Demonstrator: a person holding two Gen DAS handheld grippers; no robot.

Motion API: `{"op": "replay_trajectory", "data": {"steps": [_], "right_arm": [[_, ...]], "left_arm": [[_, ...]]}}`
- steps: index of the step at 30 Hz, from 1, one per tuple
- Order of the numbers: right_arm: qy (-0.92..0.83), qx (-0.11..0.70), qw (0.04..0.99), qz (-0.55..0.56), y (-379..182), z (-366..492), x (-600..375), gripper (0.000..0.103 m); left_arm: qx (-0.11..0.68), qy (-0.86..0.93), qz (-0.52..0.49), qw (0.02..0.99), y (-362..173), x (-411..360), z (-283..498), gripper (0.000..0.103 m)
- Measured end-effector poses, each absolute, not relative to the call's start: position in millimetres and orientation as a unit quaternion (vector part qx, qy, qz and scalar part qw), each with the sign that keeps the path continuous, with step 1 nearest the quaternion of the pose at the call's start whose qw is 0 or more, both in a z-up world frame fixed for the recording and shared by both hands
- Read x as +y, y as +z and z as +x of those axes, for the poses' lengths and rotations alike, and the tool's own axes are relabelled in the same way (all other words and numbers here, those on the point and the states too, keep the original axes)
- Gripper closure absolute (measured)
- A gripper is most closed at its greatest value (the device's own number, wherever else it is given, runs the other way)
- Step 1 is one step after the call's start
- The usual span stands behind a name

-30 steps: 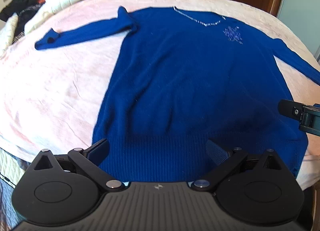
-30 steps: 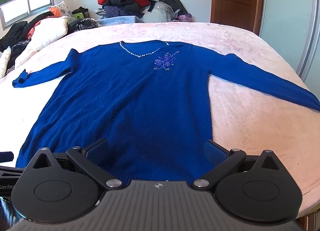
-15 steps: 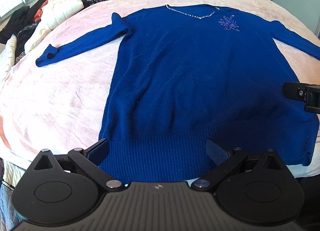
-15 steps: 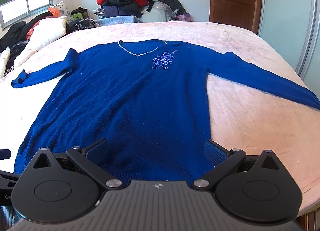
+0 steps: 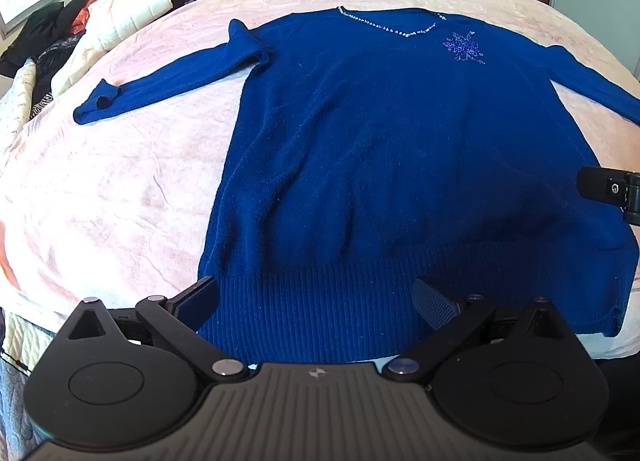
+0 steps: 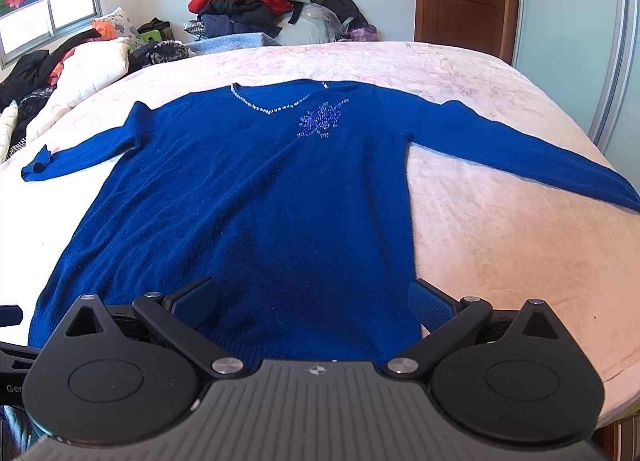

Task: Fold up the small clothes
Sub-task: 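Move both grippers over the blue sweater toward its sleeves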

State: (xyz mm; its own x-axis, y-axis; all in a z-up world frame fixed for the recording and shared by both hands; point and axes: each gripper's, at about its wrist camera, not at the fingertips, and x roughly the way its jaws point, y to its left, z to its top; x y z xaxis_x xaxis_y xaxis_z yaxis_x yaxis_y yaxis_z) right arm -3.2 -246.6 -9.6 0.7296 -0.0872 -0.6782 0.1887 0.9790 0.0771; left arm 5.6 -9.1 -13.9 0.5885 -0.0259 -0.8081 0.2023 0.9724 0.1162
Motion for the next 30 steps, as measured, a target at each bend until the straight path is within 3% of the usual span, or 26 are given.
{"op": "replay_trajectory", "data": {"steps": [30], "right_arm": [[-0.127, 0.381, 0.912, 0.088, -20, 54, -308, 0.0]], "left_arm": [[0.443, -0.079, 0.092, 0.888, 2, -38, 76, 0.0]]}}
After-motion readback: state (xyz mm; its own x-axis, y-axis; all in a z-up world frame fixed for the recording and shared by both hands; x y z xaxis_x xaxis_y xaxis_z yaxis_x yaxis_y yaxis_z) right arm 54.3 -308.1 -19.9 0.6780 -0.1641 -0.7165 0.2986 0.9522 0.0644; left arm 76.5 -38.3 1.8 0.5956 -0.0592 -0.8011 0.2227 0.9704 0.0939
